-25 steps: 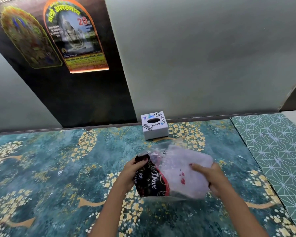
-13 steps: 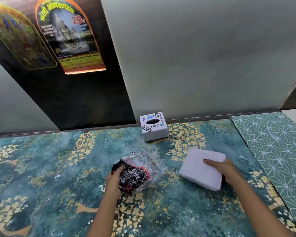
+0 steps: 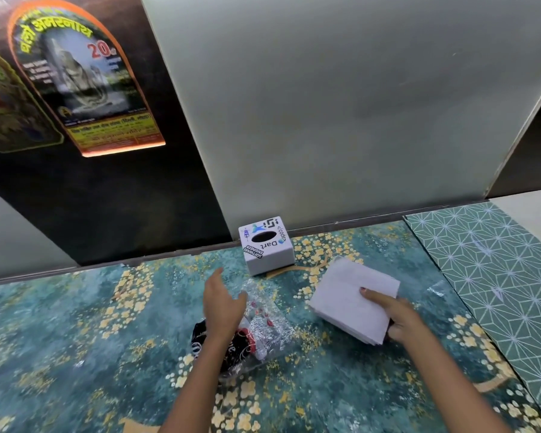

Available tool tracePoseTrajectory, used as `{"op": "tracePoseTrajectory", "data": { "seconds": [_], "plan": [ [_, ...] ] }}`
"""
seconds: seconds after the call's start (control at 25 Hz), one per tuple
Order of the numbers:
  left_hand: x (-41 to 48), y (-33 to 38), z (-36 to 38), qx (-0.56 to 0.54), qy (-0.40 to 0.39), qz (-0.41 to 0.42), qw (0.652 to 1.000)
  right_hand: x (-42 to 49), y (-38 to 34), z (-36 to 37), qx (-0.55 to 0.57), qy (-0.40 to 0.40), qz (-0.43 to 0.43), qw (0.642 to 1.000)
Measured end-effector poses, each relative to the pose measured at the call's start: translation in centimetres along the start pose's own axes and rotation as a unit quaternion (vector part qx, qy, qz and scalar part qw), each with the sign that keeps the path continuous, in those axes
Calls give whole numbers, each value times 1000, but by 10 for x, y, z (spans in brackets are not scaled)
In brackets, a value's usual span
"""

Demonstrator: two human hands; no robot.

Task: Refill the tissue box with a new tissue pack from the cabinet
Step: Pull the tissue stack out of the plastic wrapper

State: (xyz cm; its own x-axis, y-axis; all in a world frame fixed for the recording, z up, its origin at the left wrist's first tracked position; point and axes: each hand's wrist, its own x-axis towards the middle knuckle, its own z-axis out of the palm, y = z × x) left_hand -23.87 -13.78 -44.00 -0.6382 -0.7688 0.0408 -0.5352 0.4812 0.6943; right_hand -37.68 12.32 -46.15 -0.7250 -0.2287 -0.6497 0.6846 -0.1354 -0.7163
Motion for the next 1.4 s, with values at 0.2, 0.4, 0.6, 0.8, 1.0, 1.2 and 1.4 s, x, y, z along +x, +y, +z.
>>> {"op": "tracePoseTrajectory", "data": {
  "seconds": [0.2, 0.4, 0.6, 0.8, 1.0, 1.2, 1.4],
  "plan": [
    [63, 44, 53, 195, -162, 169, 952, 13, 18, -2, -77, 90, -49, 992],
    [89, 46, 72, 369, -137, 196, 898, -1, 13, 0, -235, 152, -116, 953],
    [51, 69, 40, -32, -187, 186, 964, -46, -3, 10, -281, 154, -313, 894],
    [-46, 85, -11, -306, -345, 171, 871, -95, -11, 45, -18, -206, -115, 972],
    [-92, 64, -35, -398, -356, 160, 830, -123, 8, 45, -41, -283, -148, 947],
    [-118, 61, -35, -527, -318, 3, 788, -146, 23, 45, -87, -252, -217, 939],
    [-126, 51, -39, -421, -391, 13, 818, -152, 33, 37, -122, -292, -248, 916]
  ]
}}
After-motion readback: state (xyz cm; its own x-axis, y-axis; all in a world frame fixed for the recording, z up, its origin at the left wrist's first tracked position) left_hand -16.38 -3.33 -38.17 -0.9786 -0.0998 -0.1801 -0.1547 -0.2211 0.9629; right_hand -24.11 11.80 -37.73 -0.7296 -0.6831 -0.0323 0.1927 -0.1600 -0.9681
